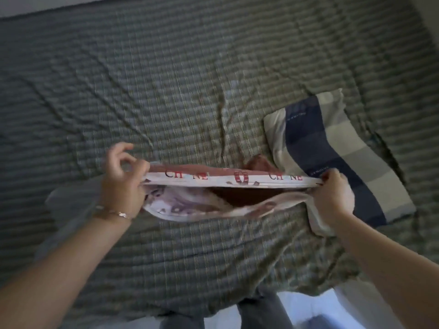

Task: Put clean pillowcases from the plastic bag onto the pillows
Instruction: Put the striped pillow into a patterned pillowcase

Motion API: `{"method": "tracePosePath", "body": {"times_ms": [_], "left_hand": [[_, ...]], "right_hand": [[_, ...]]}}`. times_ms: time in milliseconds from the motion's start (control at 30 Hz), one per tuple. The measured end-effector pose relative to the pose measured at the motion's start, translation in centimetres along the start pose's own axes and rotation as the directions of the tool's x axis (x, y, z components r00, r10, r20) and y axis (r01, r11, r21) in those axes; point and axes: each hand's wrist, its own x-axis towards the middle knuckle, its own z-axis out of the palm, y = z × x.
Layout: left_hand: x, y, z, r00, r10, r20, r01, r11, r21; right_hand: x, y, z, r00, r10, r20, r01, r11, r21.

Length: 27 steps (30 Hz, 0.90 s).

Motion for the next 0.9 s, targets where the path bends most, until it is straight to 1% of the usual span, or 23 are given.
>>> {"method": "tracePosePath", "body": {"times_ms": [33, 67, 100, 133, 167, 200, 233, 267, 300, 333, 367, 400, 433, 467, 500, 533, 567, 633, 667, 700, 767, 833, 900], "left_hand": [[-0.2, 0.1, 0.5, 0.986, -0.145, 0.086, 0.145, 0.989, 0.005], [-0.4, 0.3, 0.9, 0.962, -0.198, 0.188, 0.199, 0.980, 0.015], [-0.4, 0.4, 1.1, 0.944, -0.121, 0.306, 0.088, 0.989, 0.120], [-0.5, 0.6, 1.6, 0.900, -0.078, 0.428, -0.067, 0.947, 0.316], [-1.0, 0.6, 2.0, 0.834, -0.168, 0.526, -0.137, 0.860, 0.492], [-1.5, 0.8, 2.0, 0.767, -0.303, 0.566, -0.153, 0.770, 0.619], [-2.2, 0.7, 2.2, 0.710, -0.433, 0.555, -0.149, 0.678, 0.720], [-3.2, 0.8, 2.7, 0.682, -0.499, 0.535, -0.144, 0.626, 0.766], [-4.0, 1.2, 3.1, 0.647, -0.539, 0.539, -0.160, 0.595, 0.788], [-4.8, 1.4, 3.6, 0.598, -0.567, 0.567, -0.196, 0.583, 0.789], [-5.9, 1.5, 4.4, 0.540, -0.572, 0.617, -0.250, 0.592, 0.766], [-6.7, 2.0, 5.4, 0.461, -0.587, 0.666, -0.265, 0.626, 0.734], [-7.4, 2.6, 6.4, 0.375, -0.593, 0.713, -0.248, 0.677, 0.693], [-8.0, 3.4, 7.4, 0.305, -0.588, 0.749, -0.207, 0.727, 0.654], [-8.1, 4.5, 8.4, 0.242, -0.574, 0.782, -0.137, 0.778, 0.613], [-8.1, 5.6, 9.2, 0.227, -0.538, 0.812, -0.057, 0.825, 0.562], [-7.7, 6.4, 11.0, 0.248, -0.490, 0.836, 0.022, 0.865, 0.501], [-6.2, 7.9, 14.5, 0.344, -0.406, 0.847, 0.150, 0.914, 0.377], [-5.2, 8.8, 16.4, 0.382, -0.358, 0.852, 0.173, 0.933, 0.314], [-4.5, 9.7, 18.0, 0.403, -0.312, 0.860, 0.188, 0.948, 0.256], [-3.2, 11.5, 21.0, 0.462, -0.198, 0.865, 0.189, 0.974, 0.122], [-2.6, 12.9, 24.0, 0.513, -0.109, 0.852, 0.195, 0.981, 0.009], [-2.1, 13.2, 25.7, 0.556, -0.094, 0.826, 0.259, 0.964, -0.064]], "right_hand": [[1.6, 0.0, -1.3, 0.999, -0.046, 0.017, 0.046, 0.999, -0.019], [3.0, -0.2, -2.4, 0.995, -0.092, 0.033, 0.093, 0.995, -0.042], [3.9, -0.5, -3.1, 0.992, -0.119, 0.039, 0.121, 0.991, -0.062], [4.7, -0.8, -3.6, 0.987, -0.156, 0.034, 0.158, 0.984, -0.082], [5.1, -1.1, -4.1, 0.975, -0.222, 0.027, 0.224, 0.969, -0.106], [5.0, -1.1, -4.1, 0.954, -0.298, 0.016, 0.298, 0.946, -0.128], [4.6, -1.2, -4.3, 0.928, -0.373, 0.013, 0.371, 0.918, -0.142], [4.4, -1.0, -4.2, 0.898, -0.438, 0.037, 0.438, 0.884, -0.164], [4.0, -0.6, -3.8, 0.871, -0.480, 0.107, 0.492, 0.847, -0.202], [3.6, -0.2, -3.2, 0.841, -0.490, 0.231, 0.538, 0.803, -0.257], [3.2, 0.7, -2.3, 0.802, -0.452, 0.391, 0.575, 0.760, -0.302], [3.0, 1.7, -1.2, 0.750, -0.394, 0.532, 0.610, 0.722, -0.325], [2.7, 2.7, -0.3, 0.693, -0.316, 0.648, 0.629, 0.704, -0.329], [2.6, 3.5, 0.8, 0.641, -0.238, 0.730, 0.636, 0.697, -0.331], [2.6, 4.1, 1.9, 0.607, -0.189, 0.772, 0.646, 0.683, -0.341], [2.8, 4.5, 2.6, 0.622, -0.192, 0.759, 0.645, 0.675, -0.357], [3.7, 4.5, 3.4, 0.683, -0.220, 0.697, 0.615, 0.688, -0.386], [6.4, 3.6, 4.6, 0.854, -0.250, 0.457, 0.455, 0.785, -0.420], [8.0, 3.2, 5.2, 0.917, -0.200, 0.346, 0.342, 0.841, -0.419], [9.4, 2.8, 5.6, 0.953, -0.094, 0.288, 0.216, 0.878, -0.427], [12.4, 3.0, 7.0, 0.968, 0.093, 0.235, 0.023, 0.894, -0.447], [14.7, 4.5, 8.5, 0.950, 0.222, 0.220, -0.099, 0.882, -0.461], [15.8, 5.9, 9.3, 0.957, 0.227, 0.180, -0.113, 0.865, -0.489]]}}
